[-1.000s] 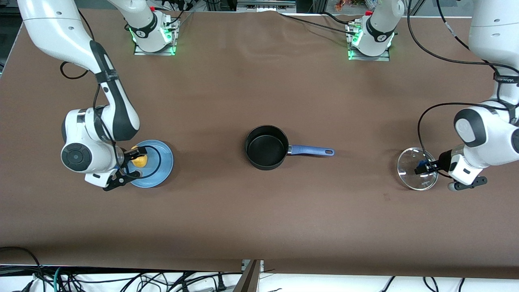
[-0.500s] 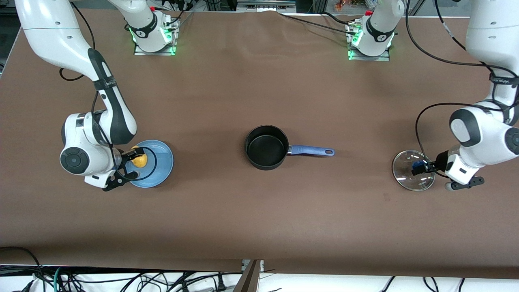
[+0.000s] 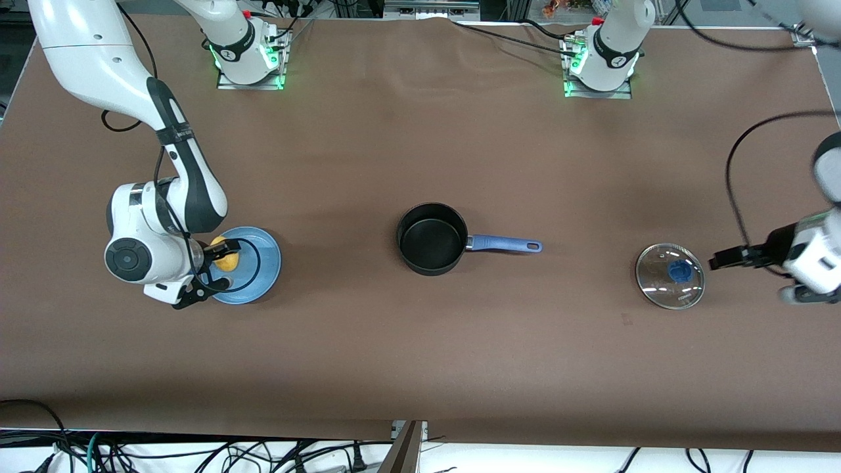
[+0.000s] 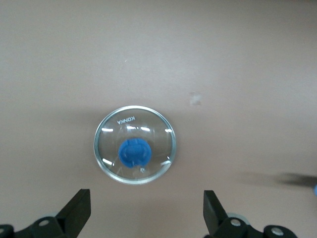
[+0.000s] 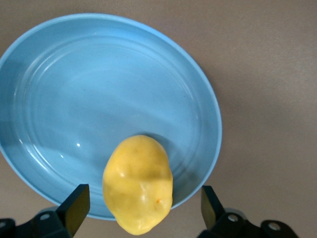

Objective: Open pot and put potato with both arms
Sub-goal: 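Grasp the yellow potato with the right gripper while the left gripper releases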

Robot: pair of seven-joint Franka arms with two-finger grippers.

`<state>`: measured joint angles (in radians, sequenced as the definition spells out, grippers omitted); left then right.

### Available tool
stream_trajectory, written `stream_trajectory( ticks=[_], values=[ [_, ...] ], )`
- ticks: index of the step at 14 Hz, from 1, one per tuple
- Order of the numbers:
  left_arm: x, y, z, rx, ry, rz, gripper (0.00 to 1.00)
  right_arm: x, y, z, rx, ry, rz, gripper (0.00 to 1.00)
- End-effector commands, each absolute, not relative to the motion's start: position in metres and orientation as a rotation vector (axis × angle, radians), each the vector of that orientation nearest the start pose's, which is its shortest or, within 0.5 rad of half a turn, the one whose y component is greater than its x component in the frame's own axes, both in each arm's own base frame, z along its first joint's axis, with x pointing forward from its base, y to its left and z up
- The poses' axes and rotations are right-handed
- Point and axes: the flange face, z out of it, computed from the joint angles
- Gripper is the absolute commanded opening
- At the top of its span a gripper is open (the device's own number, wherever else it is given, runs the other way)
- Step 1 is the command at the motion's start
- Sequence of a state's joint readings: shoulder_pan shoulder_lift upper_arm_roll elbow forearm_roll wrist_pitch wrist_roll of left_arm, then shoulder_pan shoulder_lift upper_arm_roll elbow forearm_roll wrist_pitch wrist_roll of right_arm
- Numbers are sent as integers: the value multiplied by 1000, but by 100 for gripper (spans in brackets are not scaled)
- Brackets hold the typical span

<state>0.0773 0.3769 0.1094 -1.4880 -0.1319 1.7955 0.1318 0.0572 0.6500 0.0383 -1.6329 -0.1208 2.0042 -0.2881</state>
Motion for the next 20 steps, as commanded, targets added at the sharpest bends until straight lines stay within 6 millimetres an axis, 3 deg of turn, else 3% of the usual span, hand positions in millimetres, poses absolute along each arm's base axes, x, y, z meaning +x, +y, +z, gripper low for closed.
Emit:
stream_trajectory(
  ticks=[1,4,5,8,9,10,11,12,15,17,20],
  values=[
    [633,89,512,-3220,-56,104,100,649,54,206,-3071,-679,440,99],
    [613,88,562,-3207,-44,101,100,640,52,189,-3070,-692,408,97],
    [609,85,565,-3206,-50,123,100,640,52,189,-3068,-696,408,84],
    [605,77,563,-3192,-215,201,100,644,54,199,-3076,-680,403,22],
    [606,56,562,-3184,-178,220,100,646,55,205,-3073,-669,412,9],
    [606,36,562,-3151,-179,232,100,651,58,218,-3072,-614,415,2],
    [605,15,564,-3104,-161,247,100,655,67,233,-3072,-545,431,2],
    [605,4,574,-3066,-121,233,100,658,84,248,-3064,-490,446,2],
    [607,4,583,-3082,-107,207,100,668,132,281,-2917,-223,394,3],
    [610,0,594,-3088,-100,169,100,665,187,298,-2902,-23,399,3],
    [610,10,593,-3116,-129,176,100,650,300,308,-2916,275,375,3]
  ],
)
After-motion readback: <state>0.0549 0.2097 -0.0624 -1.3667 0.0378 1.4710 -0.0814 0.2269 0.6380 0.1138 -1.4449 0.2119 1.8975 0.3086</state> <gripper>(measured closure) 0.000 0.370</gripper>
